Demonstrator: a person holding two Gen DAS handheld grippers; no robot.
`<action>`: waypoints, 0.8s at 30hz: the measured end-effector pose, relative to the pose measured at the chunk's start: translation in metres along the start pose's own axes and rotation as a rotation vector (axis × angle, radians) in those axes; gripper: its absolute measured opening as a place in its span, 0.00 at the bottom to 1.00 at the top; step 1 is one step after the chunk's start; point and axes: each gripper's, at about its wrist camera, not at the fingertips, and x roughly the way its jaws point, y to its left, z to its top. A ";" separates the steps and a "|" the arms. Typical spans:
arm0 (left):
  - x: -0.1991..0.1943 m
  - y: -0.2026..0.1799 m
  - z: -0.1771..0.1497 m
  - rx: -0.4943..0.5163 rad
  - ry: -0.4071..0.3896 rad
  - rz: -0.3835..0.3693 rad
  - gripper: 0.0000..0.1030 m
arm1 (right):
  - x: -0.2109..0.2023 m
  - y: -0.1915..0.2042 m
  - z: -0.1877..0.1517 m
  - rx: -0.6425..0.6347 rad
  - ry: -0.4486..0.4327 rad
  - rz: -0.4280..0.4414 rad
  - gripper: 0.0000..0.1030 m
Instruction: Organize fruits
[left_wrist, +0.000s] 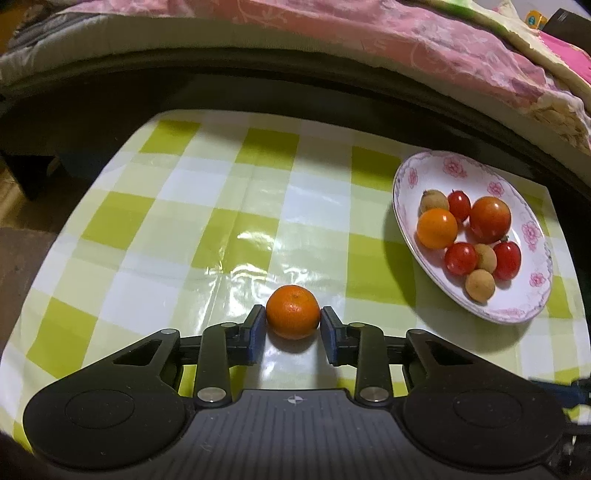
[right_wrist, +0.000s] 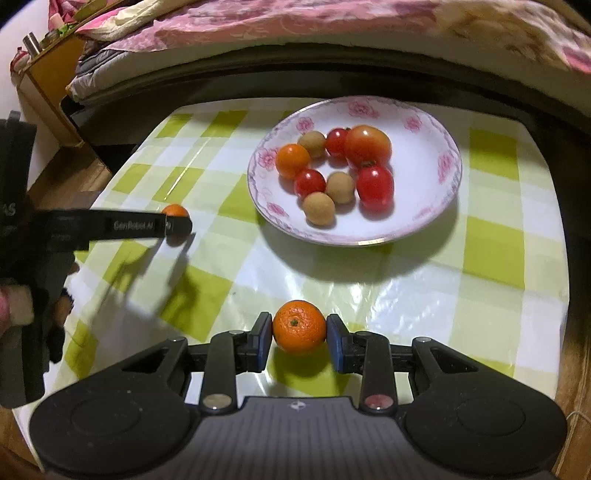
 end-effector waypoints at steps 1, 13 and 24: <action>0.000 0.000 0.001 -0.001 -0.003 0.005 0.38 | 0.001 -0.001 -0.001 0.001 0.004 0.006 0.38; 0.010 -0.010 0.007 0.007 0.024 0.009 0.48 | 0.006 -0.010 -0.002 0.008 0.026 0.044 0.38; 0.010 -0.008 0.007 0.007 0.012 0.030 0.37 | 0.009 -0.013 -0.001 0.001 0.028 0.034 0.38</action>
